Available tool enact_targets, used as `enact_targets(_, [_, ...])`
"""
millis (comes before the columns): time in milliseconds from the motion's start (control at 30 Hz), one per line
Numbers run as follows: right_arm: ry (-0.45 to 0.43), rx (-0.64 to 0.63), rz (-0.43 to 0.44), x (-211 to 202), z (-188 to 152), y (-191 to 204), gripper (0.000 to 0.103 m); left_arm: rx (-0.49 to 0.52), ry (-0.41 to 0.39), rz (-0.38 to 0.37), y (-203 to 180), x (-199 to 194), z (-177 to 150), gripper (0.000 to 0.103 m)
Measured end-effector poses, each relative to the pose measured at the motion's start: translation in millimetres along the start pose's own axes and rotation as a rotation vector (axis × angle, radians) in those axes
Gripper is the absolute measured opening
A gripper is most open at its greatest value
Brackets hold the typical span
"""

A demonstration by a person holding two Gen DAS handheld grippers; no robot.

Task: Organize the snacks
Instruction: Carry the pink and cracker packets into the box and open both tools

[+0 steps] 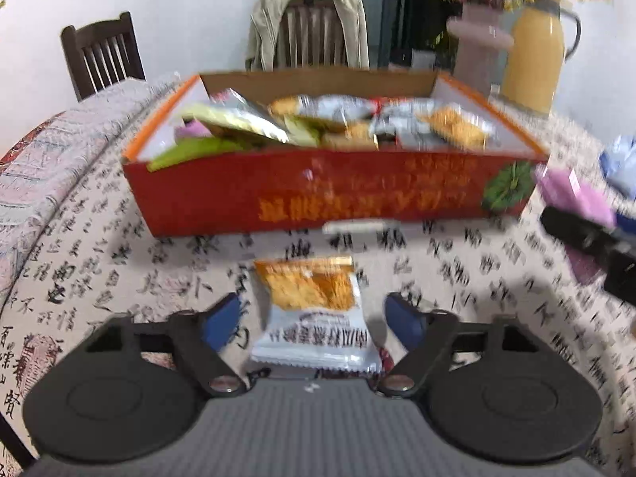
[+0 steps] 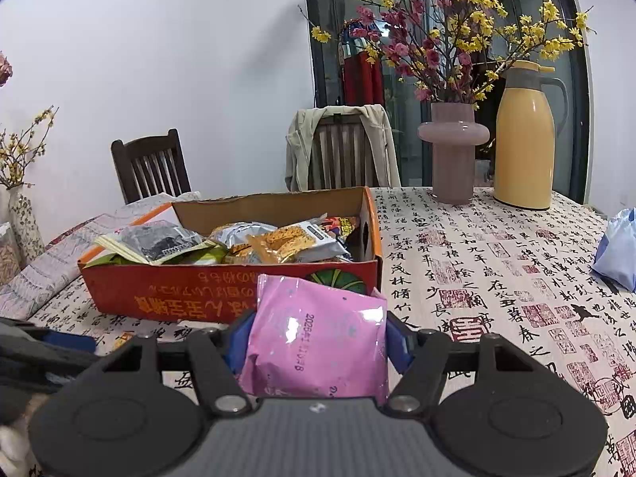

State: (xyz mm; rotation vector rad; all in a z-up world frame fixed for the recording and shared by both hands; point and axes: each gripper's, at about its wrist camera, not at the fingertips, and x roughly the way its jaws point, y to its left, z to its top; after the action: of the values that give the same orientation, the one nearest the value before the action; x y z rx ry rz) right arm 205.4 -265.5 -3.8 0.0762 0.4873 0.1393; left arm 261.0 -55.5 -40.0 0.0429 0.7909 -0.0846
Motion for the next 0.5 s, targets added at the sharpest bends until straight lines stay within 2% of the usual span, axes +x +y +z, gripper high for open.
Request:
enact_targets(67, [0.001, -0.002, 0.002, -1.7, -0.6, -0.3, 0.066, 0.005, -0.016, -0.001, -1.8, -2.2, -2.0, 0.06])
enact_targets(100, [0.001, -0.003, 0.003, -2.6, -0.6, -0.6, 0.066, 0.004, -0.019, -0.005, -1.5, -3.8, -2.2, 0.05])
enact_targets(300, [-0.016, -0.008, 0.006, -8.5, 1.8, 0.4, 0.066, -0.004, -0.049, -0.031, 1.4, -14.9, -2.6, 0.049])
enact_targets(500, [-0.057, -0.028, 0.003, -14.6, 12.6, 3.4, 0.066, -0.004, -0.164, -0.044, 2.7, -45.6, 14.6, 0.049])
